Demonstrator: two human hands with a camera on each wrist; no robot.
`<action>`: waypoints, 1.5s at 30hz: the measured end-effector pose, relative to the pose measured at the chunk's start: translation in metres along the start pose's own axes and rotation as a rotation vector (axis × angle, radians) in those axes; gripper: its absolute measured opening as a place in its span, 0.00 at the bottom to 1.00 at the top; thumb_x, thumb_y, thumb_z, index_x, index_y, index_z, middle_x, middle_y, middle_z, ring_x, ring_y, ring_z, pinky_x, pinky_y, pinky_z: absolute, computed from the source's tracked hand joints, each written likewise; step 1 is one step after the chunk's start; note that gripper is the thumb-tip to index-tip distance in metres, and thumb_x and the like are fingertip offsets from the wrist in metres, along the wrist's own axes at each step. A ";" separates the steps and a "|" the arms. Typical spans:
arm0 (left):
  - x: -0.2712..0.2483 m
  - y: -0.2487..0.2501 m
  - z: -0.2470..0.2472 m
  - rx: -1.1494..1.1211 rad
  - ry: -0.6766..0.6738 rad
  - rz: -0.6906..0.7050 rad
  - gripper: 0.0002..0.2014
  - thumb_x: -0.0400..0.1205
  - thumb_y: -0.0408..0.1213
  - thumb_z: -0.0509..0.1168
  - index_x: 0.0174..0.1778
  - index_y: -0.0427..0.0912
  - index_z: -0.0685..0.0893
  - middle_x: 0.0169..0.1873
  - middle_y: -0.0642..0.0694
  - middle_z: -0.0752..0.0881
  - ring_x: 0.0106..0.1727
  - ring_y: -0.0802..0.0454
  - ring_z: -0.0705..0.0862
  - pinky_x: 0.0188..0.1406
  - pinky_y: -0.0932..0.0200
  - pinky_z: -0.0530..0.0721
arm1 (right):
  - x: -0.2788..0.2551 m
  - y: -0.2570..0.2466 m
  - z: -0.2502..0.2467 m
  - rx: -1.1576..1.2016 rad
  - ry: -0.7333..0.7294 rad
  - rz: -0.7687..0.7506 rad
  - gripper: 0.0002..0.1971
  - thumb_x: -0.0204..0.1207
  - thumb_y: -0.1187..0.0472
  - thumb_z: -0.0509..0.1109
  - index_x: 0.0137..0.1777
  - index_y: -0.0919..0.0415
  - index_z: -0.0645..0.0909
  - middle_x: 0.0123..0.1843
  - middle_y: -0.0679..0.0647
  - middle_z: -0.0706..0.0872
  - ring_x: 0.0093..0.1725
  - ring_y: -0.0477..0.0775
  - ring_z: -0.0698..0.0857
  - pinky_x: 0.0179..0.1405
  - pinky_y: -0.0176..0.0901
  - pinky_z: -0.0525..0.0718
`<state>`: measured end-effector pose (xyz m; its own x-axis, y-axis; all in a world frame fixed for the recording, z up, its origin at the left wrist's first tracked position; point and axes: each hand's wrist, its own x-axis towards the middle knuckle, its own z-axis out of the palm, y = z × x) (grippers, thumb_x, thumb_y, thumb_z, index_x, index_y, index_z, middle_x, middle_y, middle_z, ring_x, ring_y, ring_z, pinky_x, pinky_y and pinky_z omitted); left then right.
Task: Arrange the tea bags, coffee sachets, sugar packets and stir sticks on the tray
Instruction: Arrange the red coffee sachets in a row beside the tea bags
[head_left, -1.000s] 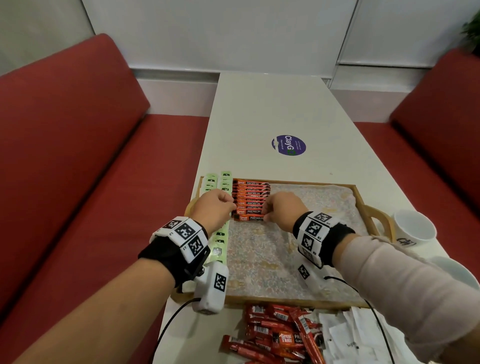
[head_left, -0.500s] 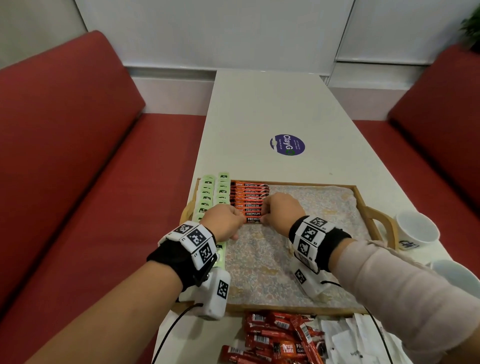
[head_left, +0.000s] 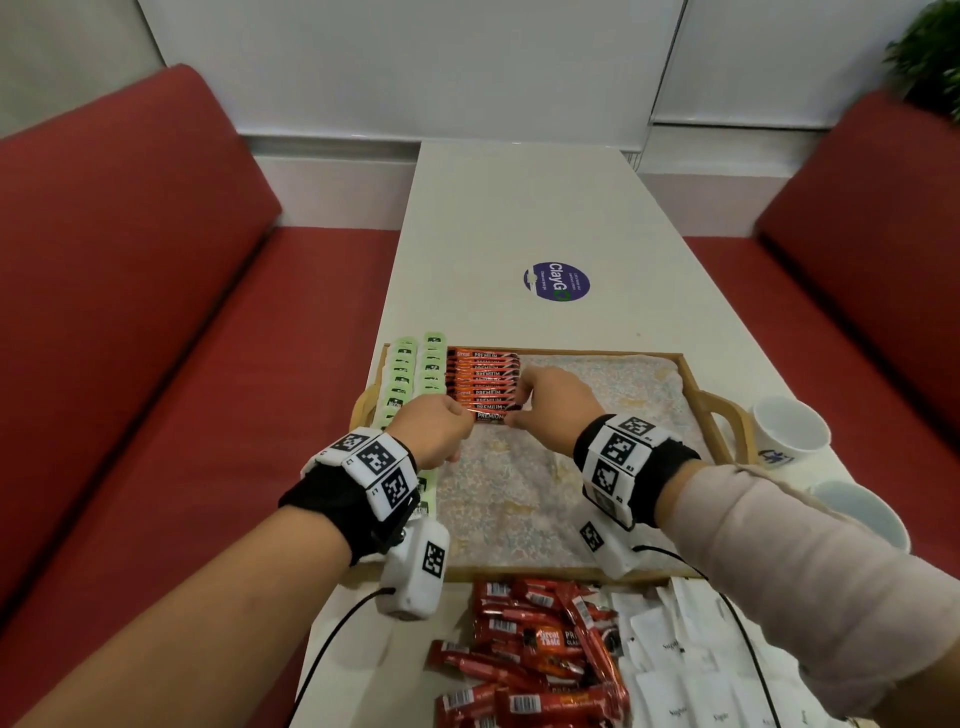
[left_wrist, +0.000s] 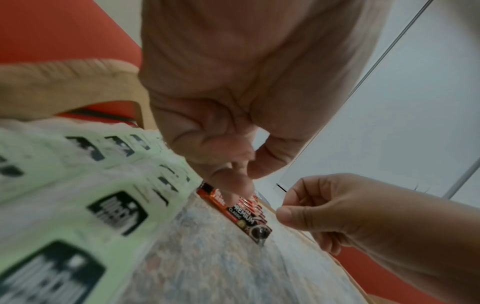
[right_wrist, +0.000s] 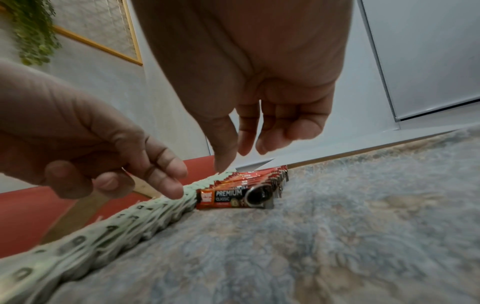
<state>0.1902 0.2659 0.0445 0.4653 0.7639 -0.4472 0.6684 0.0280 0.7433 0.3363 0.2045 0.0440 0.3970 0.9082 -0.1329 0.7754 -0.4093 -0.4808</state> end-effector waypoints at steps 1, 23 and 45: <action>-0.006 0.001 0.001 -0.001 0.006 0.006 0.11 0.83 0.37 0.58 0.55 0.39 0.83 0.53 0.36 0.88 0.35 0.48 0.82 0.25 0.64 0.73 | -0.006 0.000 -0.002 0.003 0.009 -0.008 0.10 0.72 0.59 0.75 0.42 0.57 0.75 0.35 0.45 0.75 0.40 0.51 0.77 0.29 0.37 0.67; -0.136 -0.034 0.061 0.060 0.017 0.066 0.03 0.81 0.35 0.63 0.48 0.45 0.81 0.39 0.48 0.81 0.40 0.50 0.80 0.29 0.63 0.76 | -0.161 0.025 -0.004 -0.031 -0.186 -0.093 0.09 0.72 0.52 0.75 0.47 0.54 0.82 0.43 0.48 0.85 0.42 0.49 0.84 0.41 0.42 0.82; -0.199 -0.089 0.064 0.057 0.006 0.103 0.05 0.80 0.33 0.62 0.46 0.49 0.80 0.42 0.48 0.82 0.43 0.51 0.82 0.35 0.62 0.79 | -0.248 0.007 0.061 -0.411 -0.152 -0.131 0.32 0.68 0.49 0.76 0.71 0.55 0.69 0.65 0.54 0.71 0.65 0.58 0.76 0.56 0.50 0.78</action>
<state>0.0756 0.0707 0.0357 0.5297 0.7646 -0.3672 0.6496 -0.0873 0.7553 0.2132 -0.0181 0.0211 0.2303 0.9445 -0.2343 0.9568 -0.2636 -0.1224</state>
